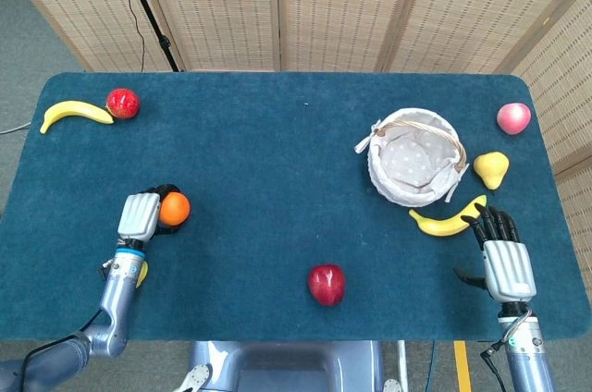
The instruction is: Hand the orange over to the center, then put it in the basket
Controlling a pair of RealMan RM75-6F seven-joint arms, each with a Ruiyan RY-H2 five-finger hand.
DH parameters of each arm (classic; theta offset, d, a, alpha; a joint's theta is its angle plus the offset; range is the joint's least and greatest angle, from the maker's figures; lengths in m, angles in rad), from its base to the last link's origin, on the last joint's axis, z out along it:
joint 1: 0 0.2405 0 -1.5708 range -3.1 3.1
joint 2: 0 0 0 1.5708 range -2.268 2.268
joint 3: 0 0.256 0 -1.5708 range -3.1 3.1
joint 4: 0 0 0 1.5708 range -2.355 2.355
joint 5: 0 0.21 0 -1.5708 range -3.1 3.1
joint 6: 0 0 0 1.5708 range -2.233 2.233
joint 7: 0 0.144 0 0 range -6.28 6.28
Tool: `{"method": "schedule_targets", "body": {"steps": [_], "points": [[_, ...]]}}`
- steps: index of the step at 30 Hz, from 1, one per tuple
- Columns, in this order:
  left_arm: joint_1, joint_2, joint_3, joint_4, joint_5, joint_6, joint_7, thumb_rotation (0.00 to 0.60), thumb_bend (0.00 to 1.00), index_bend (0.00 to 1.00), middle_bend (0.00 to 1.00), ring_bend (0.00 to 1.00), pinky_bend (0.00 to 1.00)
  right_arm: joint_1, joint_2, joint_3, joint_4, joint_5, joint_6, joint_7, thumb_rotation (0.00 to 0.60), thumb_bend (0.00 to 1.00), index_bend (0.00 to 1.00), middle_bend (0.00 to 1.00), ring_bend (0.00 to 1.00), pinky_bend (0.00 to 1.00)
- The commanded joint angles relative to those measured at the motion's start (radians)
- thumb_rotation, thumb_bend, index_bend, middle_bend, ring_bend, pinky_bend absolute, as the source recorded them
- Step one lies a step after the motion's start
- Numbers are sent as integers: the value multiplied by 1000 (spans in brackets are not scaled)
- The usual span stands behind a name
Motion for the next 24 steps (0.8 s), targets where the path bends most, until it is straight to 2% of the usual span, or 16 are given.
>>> {"method": "schedule_targets", "body": {"steps": [1,11,19,24], "points": [[-9,13,-14,-25,11,22,4,600,298,682,548,425,488,1,0,-1,0,-1,-3,1,600,0,199,88,41,60],[-75,124,-87,-363,22,68,194,600,298,682,548,428,488,-1,4,1,0,4,-2,7,600,0,199,88,41,60],[-124,132,-126,-463,-25,38,301,600,298,682,548,428,488,-5,9,3,0,8,2,16,600,0,199,88,41,60],[-190,94,-157,-452,-77,-23,361,600,298,682,548,428,488,-10,14,3,-2,9,7,21,600,0,200,88,41,60]]}}
